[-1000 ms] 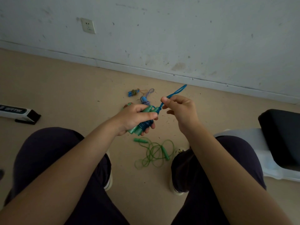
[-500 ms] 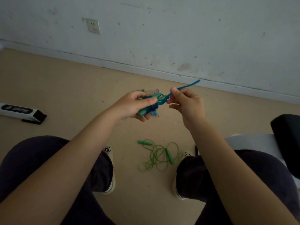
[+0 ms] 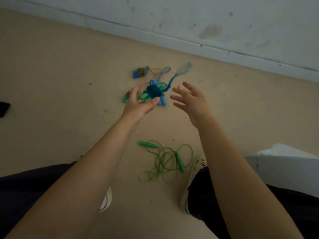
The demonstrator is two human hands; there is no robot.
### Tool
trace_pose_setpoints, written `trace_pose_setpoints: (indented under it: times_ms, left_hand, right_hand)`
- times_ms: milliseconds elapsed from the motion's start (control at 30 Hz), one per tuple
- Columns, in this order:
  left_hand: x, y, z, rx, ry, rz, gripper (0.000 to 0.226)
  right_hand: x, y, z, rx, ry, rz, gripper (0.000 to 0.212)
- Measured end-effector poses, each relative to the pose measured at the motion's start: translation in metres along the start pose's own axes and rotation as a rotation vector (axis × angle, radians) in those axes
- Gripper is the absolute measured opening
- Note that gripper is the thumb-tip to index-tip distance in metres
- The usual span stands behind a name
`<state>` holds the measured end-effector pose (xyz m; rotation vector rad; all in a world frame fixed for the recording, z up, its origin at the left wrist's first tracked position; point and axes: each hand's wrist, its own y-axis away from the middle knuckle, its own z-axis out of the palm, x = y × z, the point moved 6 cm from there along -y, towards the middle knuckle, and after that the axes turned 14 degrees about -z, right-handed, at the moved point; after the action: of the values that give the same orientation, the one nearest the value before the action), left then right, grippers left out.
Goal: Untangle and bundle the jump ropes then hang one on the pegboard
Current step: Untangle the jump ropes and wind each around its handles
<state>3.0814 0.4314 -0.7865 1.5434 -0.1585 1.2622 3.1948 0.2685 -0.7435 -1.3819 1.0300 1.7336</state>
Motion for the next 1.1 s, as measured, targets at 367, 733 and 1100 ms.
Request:
trace_pose_setpoints:
  times_ms: [367,733,1100]
  left_hand:
    - [-0.183,-0.064,-0.054,0.125,-0.998,-0.265,0.062]
    - [-0.223,-0.059,-0.029,0.106,-1.211,-0.184,0.031]
    - [-0.120,-0.002,0.010,-0.282,-0.488,-0.314,0.025]
  right_hand:
    - [0.230,0.052,-0.066,-0.247,0.955,0.514,0.073]
    - [0.270,0.075,-0.029,-0.355,0.906,0.333,0.023]
    - [0.124,0.058,-0.013,-0.149,0.406,0.275,0.008]
